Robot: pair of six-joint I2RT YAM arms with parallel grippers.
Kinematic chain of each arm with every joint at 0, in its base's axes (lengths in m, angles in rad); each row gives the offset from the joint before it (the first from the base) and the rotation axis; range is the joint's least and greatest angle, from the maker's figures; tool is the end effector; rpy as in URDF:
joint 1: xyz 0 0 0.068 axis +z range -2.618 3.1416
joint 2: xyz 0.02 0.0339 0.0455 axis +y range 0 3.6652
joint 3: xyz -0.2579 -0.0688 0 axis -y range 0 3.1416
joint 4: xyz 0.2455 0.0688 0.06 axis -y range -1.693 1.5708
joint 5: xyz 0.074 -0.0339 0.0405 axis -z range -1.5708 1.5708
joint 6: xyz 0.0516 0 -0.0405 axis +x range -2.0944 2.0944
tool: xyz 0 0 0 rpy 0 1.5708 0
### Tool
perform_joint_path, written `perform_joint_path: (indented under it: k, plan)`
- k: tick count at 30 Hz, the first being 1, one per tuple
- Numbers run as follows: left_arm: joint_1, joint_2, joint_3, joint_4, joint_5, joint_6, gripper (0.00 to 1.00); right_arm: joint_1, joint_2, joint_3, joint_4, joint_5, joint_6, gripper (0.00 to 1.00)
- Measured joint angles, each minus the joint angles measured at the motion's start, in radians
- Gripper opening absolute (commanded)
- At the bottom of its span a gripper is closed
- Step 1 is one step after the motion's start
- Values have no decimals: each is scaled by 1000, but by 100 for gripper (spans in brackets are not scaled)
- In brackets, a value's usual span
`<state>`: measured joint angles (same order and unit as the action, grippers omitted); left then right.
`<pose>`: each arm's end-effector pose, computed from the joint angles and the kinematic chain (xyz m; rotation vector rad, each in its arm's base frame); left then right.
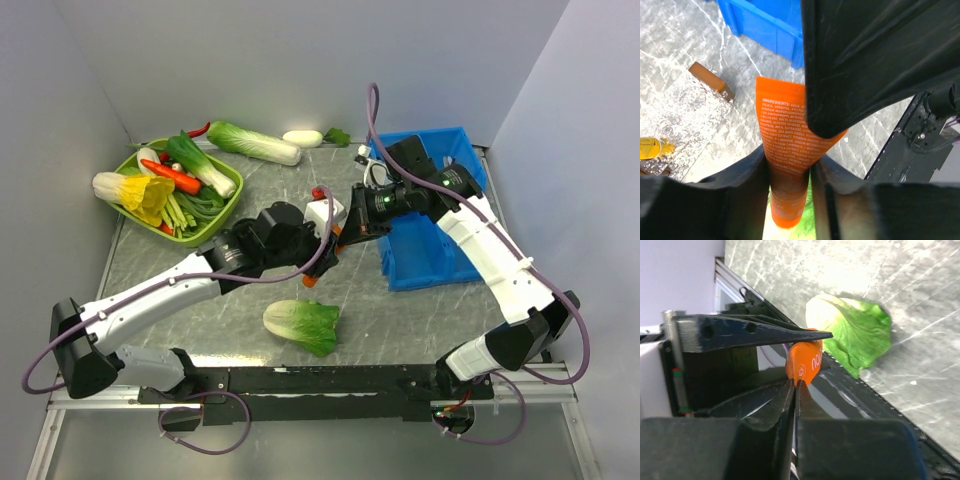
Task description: Prepare toiletry sets of a toothbrush and toothpaste on the tray
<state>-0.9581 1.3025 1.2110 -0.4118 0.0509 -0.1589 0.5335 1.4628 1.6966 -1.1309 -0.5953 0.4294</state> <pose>0.1770 -0.2564 0.3389 0.8693 1.9749 -0.7222 0.2349 0.1724 0.3939 -0.4125 2.5716 1.1240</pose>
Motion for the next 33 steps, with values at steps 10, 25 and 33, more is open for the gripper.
perform_joint_path:
  k: [10, 25, 33]
  plan:
    - [121, -132, -99, 79, -11, -93, 97, 1, -50, -19, 57, 118, 35, 0]
    - [477, -231, -127, 40, -171, -227, 97, 218, 69, 159, 129, 584, 35, 0]
    - [477, -247, -127, 24, -345, -196, 97, 275, 293, 276, 149, 705, -9, 0]
